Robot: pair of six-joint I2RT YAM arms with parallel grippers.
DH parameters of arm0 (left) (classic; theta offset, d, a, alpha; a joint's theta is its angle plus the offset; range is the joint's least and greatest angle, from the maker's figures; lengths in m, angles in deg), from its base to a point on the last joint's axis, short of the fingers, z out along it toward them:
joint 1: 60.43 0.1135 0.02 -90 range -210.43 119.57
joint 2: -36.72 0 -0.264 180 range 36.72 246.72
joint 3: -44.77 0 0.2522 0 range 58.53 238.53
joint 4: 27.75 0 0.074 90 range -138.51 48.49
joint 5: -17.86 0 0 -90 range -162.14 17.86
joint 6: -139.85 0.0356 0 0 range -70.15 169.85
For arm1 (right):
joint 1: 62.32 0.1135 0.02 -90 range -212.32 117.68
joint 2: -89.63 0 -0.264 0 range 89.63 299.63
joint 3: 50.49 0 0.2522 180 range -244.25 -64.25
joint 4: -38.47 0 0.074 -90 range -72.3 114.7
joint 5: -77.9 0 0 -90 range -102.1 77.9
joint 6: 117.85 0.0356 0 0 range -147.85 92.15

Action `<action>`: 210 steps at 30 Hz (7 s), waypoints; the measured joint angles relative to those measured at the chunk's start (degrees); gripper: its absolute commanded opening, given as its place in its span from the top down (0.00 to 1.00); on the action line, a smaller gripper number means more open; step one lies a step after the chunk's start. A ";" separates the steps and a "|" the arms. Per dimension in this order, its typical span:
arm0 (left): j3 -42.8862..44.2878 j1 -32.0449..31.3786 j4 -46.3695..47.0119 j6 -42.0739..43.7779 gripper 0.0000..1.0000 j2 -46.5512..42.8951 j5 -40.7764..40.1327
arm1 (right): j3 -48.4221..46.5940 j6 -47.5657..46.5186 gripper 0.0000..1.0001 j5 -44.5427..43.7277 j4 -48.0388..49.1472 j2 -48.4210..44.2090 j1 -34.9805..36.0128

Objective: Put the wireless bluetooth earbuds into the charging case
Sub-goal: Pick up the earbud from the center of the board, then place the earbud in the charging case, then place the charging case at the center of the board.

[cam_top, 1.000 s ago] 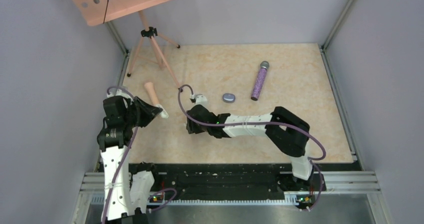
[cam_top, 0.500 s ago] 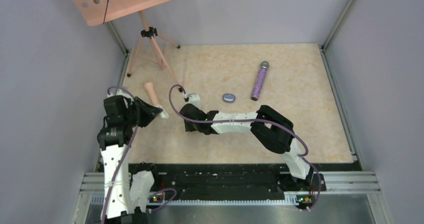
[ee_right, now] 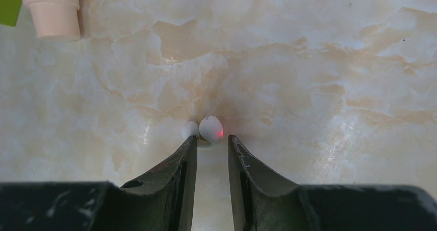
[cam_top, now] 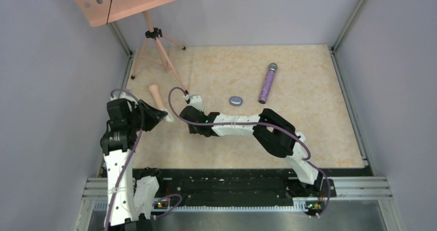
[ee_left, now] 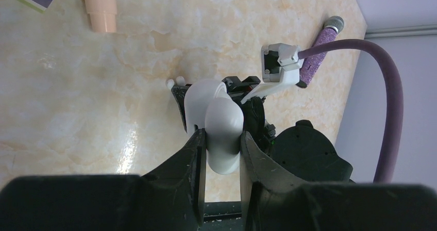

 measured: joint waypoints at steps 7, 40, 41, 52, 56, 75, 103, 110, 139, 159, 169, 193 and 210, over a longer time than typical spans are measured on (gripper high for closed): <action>-0.07 0.00 0.00 0.00 1.00 -0.02 0.24 | -0.81 -1.07 0.86 -0.63 -0.50 0.35 -0.02; -0.52 0.00 0.35 0.00 1.00 0.02 1.51 | 21.75 -7.13 0.71 0.31 5.22 -20.24 -3.98; -0.52 0.00 0.33 0.00 1.00 0.02 1.51 | 20.94 -7.10 0.71 0.81 5.31 -19.76 -4.37; -0.52 0.00 0.35 0.00 1.00 0.02 1.51 | 13.75 -7.13 0.71 4.17 4.66 -11.74 -7.80; -0.52 0.00 0.35 0.02 1.00 0.02 1.51 | 13.20 -7.10 0.71 5.29 4.20 -9.86 -7.85; -0.55 0.00 0.33 0.04 1.00 0.02 1.51 | 10.23 -6.21 0.71 9.31 5.05 -6.91 -7.93; -7.76 -2.49 8.87 0.28 1.00 3.76 16.92 | 38.01 -0.92 1.00 11.54 14.38 -33.31 -8.68; -9.97 -8.68 17.22 -2.71 1.00 6.05 23.47 | 45.75 3.56 1.00 11.61 21.07 -48.33 -8.66; -10.73 -9.07 22.91 -4.37 1.00 6.82 25.44 | 31.50 9.49 1.00 19.61 20.76 -40.04 -4.39; -10.71 -9.07 22.82 -4.37 1.00 6.36 24.83 | 28.41 10.93 1.00 20.20 19.26 -36.96 -3.63; -10.71 -9.05 22.60 -4.31 1.00 6.36 23.96 | 27.15 9.20 1.00 14.45 17.68 -36.13 -1.66; -10.71 -9.07 22.34 -4.31 1.00 6.40 24.74 | 29.59 6.21 0.58 9.57 15.32 -43.47 -1.62; -10.93 -10.32 32.68 -9.09 1.00 9.18 36.68 | 54.25 16.81 0.40 34.86 46.90 -50.29 -13.75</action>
